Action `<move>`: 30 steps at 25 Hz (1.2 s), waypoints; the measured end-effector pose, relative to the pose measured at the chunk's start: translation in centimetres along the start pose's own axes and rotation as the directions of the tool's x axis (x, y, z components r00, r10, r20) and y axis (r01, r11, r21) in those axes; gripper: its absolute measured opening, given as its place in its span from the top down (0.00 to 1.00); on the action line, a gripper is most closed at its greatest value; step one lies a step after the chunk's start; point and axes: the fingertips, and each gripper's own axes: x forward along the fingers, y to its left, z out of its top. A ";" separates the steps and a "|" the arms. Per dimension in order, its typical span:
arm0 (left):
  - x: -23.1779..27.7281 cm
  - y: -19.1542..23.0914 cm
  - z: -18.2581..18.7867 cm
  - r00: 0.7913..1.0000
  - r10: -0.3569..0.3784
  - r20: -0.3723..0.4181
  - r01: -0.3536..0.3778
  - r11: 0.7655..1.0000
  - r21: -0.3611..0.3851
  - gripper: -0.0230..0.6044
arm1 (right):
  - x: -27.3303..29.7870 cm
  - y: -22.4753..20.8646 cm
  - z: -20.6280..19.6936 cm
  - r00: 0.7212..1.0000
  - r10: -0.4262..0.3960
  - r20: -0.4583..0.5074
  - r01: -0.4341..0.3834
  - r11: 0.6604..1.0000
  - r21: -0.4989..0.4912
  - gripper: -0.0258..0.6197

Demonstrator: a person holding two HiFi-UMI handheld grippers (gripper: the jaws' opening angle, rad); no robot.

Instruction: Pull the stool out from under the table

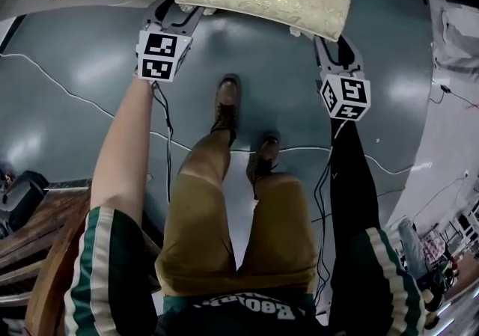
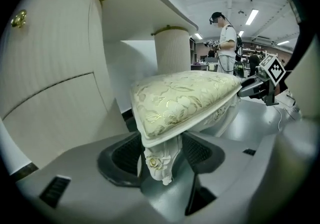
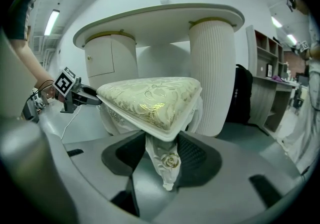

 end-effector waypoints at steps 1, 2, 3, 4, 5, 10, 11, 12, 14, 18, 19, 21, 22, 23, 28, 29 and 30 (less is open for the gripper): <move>0.7 0.5 0.3 1.000 -0.009 -0.004 0.009 1.000 0.014 0.52 | 0.6 -0.2 0.3 1.000 -0.016 0.001 0.016 1.000 0.013 0.65; 1.5 1.0 0.7 1.000 -0.020 -0.006 0.020 0.999 0.027 0.52 | 1.3 -0.5 0.5 0.999 -0.034 0.004 0.034 0.999 0.026 0.65; 2.1 1.4 1.0 1.000 -0.030 -0.008 0.031 0.999 0.036 0.53 | 1.9 -0.9 0.8 0.999 -0.049 0.006 0.049 0.998 0.036 0.65; 2.4 1.5 1.2 0.999 -0.036 -0.009 0.037 0.999 0.040 0.54 | 2.3 -1.2 1.0 0.998 -0.060 0.007 0.060 0.997 0.044 0.64; 2.3 1.5 1.3 0.999 -0.038 -0.009 0.038 0.998 0.039 0.54 | 2.4 -1.4 1.1 0.998 -0.066 0.006 0.066 0.997 0.049 0.64; -1.3 -0.6 0.1 1.000 -0.022 -0.016 0.022 1.000 0.010 0.56 | -0.5 -0.3 0.1 0.998 -0.063 -0.020 0.064 0.997 0.041 0.65; -2.1 -1.1 -0.5 1.000 -0.018 -0.023 0.018 1.000 0.009 0.56 | -1.1 0.2 -0.5 0.998 -0.059 -0.022 0.060 0.997 0.043 0.65; -2.8 -1.7 -1.1 0.999 -0.015 -0.033 0.015 1.000 0.010 0.56 | -1.6 0.6 -1.2 0.998 -0.055 -0.027 0.056 0.997 0.046 0.65; -3.4 -3.6 -2.7 0.998 -0.014 -0.060 0.014 1.000 0.009 0.56 | -2.7 0.5 -3.3 0.998 -0.044 -0.045 0.046 0.998 0.049 0.65; -4.1 -5.8 -4.1 0.994 -0.011 -0.107 0.012 1.000 0.004 0.58 | -3.4 -0.3 -4.9 0.997 -0.018 -0.077 0.021 0.999 0.046 0.65; -4.2 -5.9 -4.0 0.993 -0.008 -0.114 0.008 1.000 0.001 0.58 | -3.4 -0.4 -4.7 0.996 -0.015 -0.084 0.018 0.999 0.046 0.65; -4.4 -5.8 -3.9 0.992 -0.001 -0.129 0.000 1.000 -0.010 0.58 | -3.3 -0.4 -4.5 0.995 -0.010 -0.098 0.015 0.999 0.046 0.65; -4.6 -5.8 -3.9 0.991 0.001 -0.135 -0.004 1.000 -0.017 0.58 | -3.3 -0.4 -4.5 0.994 -0.007 -0.106 0.012 0.999 0.045 0.65; -4.7 -5.8 -3.9 0.990 0.003 -0.142 -0.007 1.000 -0.023 0.58 | -3.2 -0.4 -4.3 0.994 -0.003 -0.112 0.009 0.999 0.044 0.65; -4.7 -6.1 -3.5 0.984 -0.004 -0.179 -0.004 0.999 -0.044 0.58 | -3.3 -1.0 -4.0 0.990 -0.011 -0.144 0.021 0.998 0.065 0.65; -4.7 -6.2 -3.6 0.982 -0.008 -0.187 -0.001 0.999 -0.048 0.58 | -3.3 -1.0 -4.1 0.988 -0.014 -0.155 0.025 0.997 0.069 0.65; -4.7 -6.2 -3.7 0.981 -0.009 -0.194 -0.001 0.999 -0.053 0.58 | -3.3 -0.9 -4.2 0.986 -0.014 -0.166 0.026 0.997 0.071 0.65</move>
